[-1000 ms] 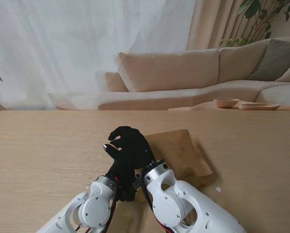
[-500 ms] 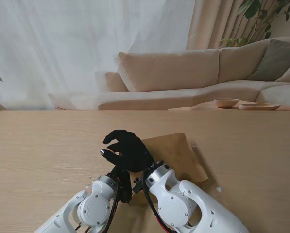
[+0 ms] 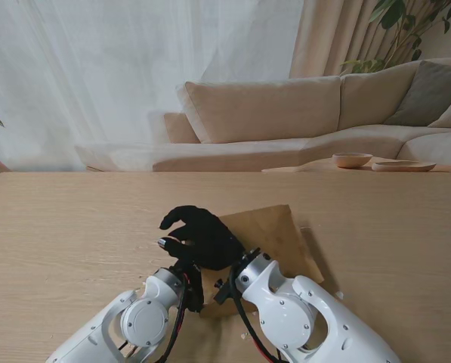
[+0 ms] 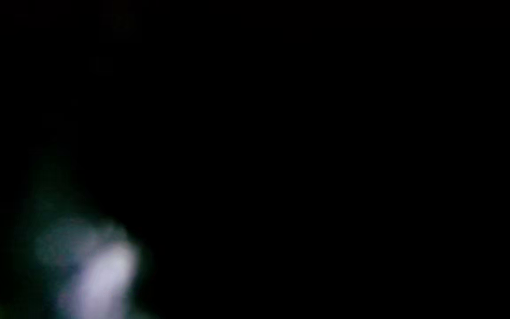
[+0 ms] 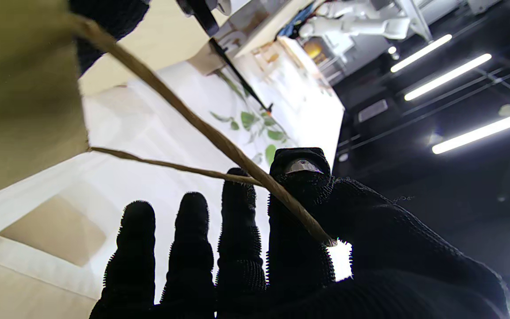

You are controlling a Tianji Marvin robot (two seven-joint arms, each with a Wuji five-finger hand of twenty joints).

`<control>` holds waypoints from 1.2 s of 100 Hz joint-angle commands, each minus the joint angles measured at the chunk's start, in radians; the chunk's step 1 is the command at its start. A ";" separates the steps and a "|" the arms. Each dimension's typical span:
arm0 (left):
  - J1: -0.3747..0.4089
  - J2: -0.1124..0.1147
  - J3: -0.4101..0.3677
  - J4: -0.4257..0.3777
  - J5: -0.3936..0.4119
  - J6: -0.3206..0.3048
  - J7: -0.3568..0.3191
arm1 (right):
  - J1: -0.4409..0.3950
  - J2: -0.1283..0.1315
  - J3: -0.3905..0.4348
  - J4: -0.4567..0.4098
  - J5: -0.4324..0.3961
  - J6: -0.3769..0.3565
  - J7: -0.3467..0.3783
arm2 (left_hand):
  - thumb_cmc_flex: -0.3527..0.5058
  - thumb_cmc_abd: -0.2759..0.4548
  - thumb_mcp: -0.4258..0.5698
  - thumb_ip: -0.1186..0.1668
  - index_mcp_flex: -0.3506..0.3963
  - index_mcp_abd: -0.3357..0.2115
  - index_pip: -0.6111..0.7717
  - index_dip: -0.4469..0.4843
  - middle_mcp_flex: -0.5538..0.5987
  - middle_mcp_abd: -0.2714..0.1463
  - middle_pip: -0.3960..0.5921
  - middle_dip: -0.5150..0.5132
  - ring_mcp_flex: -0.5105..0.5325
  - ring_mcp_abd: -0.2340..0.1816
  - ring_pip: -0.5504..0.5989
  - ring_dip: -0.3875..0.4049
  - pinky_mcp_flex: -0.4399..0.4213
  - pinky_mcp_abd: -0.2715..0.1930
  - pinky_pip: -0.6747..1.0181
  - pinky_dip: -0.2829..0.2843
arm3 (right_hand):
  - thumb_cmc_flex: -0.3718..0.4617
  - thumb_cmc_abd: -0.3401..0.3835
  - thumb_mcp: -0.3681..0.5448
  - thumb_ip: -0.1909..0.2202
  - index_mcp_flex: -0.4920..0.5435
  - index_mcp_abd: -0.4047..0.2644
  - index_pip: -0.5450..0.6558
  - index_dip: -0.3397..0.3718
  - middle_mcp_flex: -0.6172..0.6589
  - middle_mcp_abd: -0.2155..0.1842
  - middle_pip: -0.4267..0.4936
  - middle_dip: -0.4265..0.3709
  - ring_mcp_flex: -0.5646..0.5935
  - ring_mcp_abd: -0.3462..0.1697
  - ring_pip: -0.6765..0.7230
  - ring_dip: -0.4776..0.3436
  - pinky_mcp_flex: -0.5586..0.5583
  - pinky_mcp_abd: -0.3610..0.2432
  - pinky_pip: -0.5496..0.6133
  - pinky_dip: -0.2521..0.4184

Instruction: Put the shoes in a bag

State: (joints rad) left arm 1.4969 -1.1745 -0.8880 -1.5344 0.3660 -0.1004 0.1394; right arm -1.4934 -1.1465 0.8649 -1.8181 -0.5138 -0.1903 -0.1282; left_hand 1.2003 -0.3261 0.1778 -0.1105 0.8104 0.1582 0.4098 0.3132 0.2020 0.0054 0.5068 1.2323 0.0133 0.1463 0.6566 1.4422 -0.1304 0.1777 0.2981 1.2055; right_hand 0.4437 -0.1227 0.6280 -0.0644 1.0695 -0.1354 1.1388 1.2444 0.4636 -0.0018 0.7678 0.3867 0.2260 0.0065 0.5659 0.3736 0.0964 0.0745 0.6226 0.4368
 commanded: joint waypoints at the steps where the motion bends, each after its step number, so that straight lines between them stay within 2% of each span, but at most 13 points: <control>1: -0.009 0.002 -0.014 -0.025 0.007 -0.010 -0.007 | -0.010 0.002 0.006 -0.014 -0.006 0.010 0.017 | 0.091 0.129 0.059 0.044 0.012 -0.149 0.094 0.032 0.091 0.065 0.180 0.072 0.017 -0.014 0.082 0.046 -0.012 -0.001 0.021 0.030 | 0.031 0.049 -0.021 0.033 0.022 -0.024 0.020 0.035 -0.012 -0.009 0.018 0.005 -0.011 -0.034 0.002 -0.009 -0.008 -0.031 -0.023 -0.015; 17: -0.010 0.004 -0.024 -0.029 0.000 0.002 -0.018 | -0.014 0.012 0.021 -0.030 -0.020 0.022 0.049 | 0.091 0.131 0.061 0.045 0.008 -0.145 0.097 0.034 0.092 0.065 0.175 0.070 0.017 -0.013 0.086 0.041 -0.012 0.002 0.021 0.031 | 0.032 0.052 -0.031 0.031 0.022 -0.015 0.025 0.047 -0.010 -0.014 0.022 0.008 -0.008 -0.035 0.000 -0.010 -0.010 -0.032 -0.028 -0.012; 42: -0.004 0.004 -0.043 -0.033 -0.028 0.017 -0.033 | -0.036 0.027 0.044 -0.065 -0.129 0.081 0.061 | 0.091 0.134 0.060 0.044 0.007 -0.138 0.097 0.035 0.087 0.066 0.165 0.063 0.015 -0.011 0.078 0.030 -0.012 0.001 0.020 0.032 | 0.033 0.046 -0.041 0.029 0.028 -0.020 0.025 0.063 0.016 -0.021 0.021 0.013 0.021 -0.032 -0.002 -0.011 0.006 -0.025 -0.031 -0.005; 52: -0.007 0.002 -0.040 -0.033 -0.025 0.022 -0.026 | -0.033 0.028 0.043 -0.064 -0.106 0.074 0.077 | 0.091 0.136 0.058 0.044 0.006 -0.140 0.096 0.034 0.086 0.065 0.163 0.061 0.015 -0.009 0.077 0.029 -0.012 0.001 0.020 0.032 | 0.035 0.049 -0.042 0.029 0.028 -0.012 0.024 0.067 0.011 -0.021 0.019 0.016 0.016 -0.036 -0.008 -0.013 0.000 -0.029 -0.036 -0.003; 66: -0.017 -0.004 -0.017 -0.025 -0.021 0.038 -0.011 | -0.021 0.020 0.022 -0.049 -0.074 0.050 0.062 | 0.091 0.136 0.058 0.045 0.004 -0.140 0.095 0.035 0.084 0.064 0.162 0.060 0.015 -0.009 0.077 0.028 -0.012 0.001 0.020 0.032 | 0.038 0.052 -0.045 0.030 0.027 -0.019 0.020 0.071 0.015 -0.019 0.020 0.019 0.019 -0.035 -0.007 -0.012 0.006 -0.027 -0.035 0.002; 95: -0.041 -0.032 0.043 0.000 -0.039 0.072 0.050 | 0.016 0.011 -0.021 -0.023 -0.013 -0.020 0.058 | 0.091 0.139 0.052 0.044 -0.002 -0.143 0.094 0.033 0.078 0.062 0.173 0.067 0.014 -0.012 0.077 0.027 -0.011 -0.003 0.020 0.032 | 0.040 0.058 -0.054 0.029 0.023 -0.025 0.013 0.073 0.005 -0.017 0.015 0.018 0.009 -0.037 -0.009 -0.012 0.003 -0.029 -0.040 0.007; 120: -0.056 -0.036 0.074 0.015 -0.041 0.079 0.046 | 0.027 0.013 -0.030 -0.015 -0.010 -0.035 0.067 | 0.091 0.138 0.053 0.044 -0.006 -0.150 0.092 0.027 0.070 0.056 0.175 0.059 0.013 -0.014 0.074 0.028 -0.011 -0.004 0.020 0.032 | 0.039 0.061 -0.059 0.029 0.021 -0.033 0.012 0.074 0.002 -0.018 0.014 0.018 0.007 -0.038 -0.010 -0.013 0.002 -0.028 -0.043 0.010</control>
State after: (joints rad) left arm 1.4538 -1.1953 -0.8190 -1.5008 0.3295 -0.0194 0.1961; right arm -1.4644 -1.1252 0.8360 -1.8274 -0.5250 -0.2246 -0.0799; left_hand 1.2003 -0.3264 0.1775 -0.1105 0.8106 0.1592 0.4180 0.3191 0.2021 0.0056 0.5078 1.2325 0.0133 0.1456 0.6672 1.4422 -0.1304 0.1791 0.2981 1.2064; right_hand 0.4576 -0.1219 0.5926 -0.0644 1.0706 -0.1354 1.1405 1.2923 0.4668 -0.0047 0.7685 0.3960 0.2414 0.0060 0.5679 0.3688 0.0993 0.0740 0.5991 0.4368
